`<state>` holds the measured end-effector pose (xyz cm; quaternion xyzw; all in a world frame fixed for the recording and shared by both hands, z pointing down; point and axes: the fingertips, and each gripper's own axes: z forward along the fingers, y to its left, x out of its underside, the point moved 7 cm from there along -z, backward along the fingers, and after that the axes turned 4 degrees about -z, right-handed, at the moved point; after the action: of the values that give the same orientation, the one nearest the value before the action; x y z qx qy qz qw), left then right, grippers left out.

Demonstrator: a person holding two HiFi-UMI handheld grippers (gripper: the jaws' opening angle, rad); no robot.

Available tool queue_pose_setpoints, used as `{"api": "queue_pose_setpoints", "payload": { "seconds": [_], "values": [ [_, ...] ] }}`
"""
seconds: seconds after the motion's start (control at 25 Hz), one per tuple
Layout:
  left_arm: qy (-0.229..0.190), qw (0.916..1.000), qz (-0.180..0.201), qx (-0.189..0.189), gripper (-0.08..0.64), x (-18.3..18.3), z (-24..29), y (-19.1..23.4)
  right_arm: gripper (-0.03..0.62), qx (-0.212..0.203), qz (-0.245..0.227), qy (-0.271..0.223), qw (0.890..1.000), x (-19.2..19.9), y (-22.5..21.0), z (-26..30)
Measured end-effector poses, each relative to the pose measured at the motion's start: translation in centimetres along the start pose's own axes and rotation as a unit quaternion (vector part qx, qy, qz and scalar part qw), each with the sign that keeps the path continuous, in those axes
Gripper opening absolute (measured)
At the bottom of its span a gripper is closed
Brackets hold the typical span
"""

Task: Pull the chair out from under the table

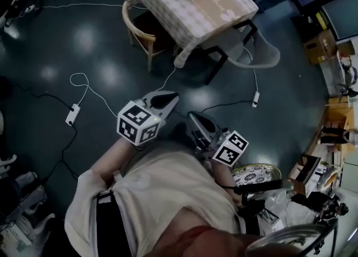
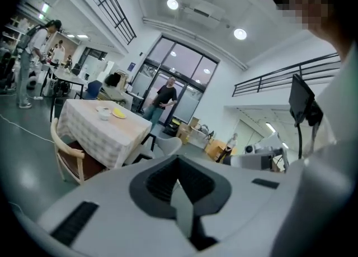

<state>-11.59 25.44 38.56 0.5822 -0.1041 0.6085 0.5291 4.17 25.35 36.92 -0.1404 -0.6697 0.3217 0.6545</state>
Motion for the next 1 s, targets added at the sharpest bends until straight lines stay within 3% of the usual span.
{"api": "queue_pose_setpoints", "payload": {
  "seconds": [0.16,0.4,0.72,1.0],
  "values": [
    [-0.014,0.9983,-0.023,-0.052,0.002,0.3,-0.8,1.7,0.009,-0.038,0.006,0.0,0.999,-0.9,-1.4,2.1],
    [-0.036,0.9938,-0.031,-0.1,0.002,-1.3,0.7,2.9,0.009,-0.082,0.013,0.029,0.996,-2.9,-4.5,3.6],
    [-0.054,0.9886,-0.041,-0.134,0.002,-4.0,3.5,2.4,0.009,-0.101,0.021,0.043,0.994,-7.1,-8.6,3.3],
    [-0.038,0.9857,-0.043,-0.158,0.002,-4.6,8.5,1.0,0.009,-0.115,0.032,0.046,0.992,-10.0,-12.9,1.5]
  ]
}}
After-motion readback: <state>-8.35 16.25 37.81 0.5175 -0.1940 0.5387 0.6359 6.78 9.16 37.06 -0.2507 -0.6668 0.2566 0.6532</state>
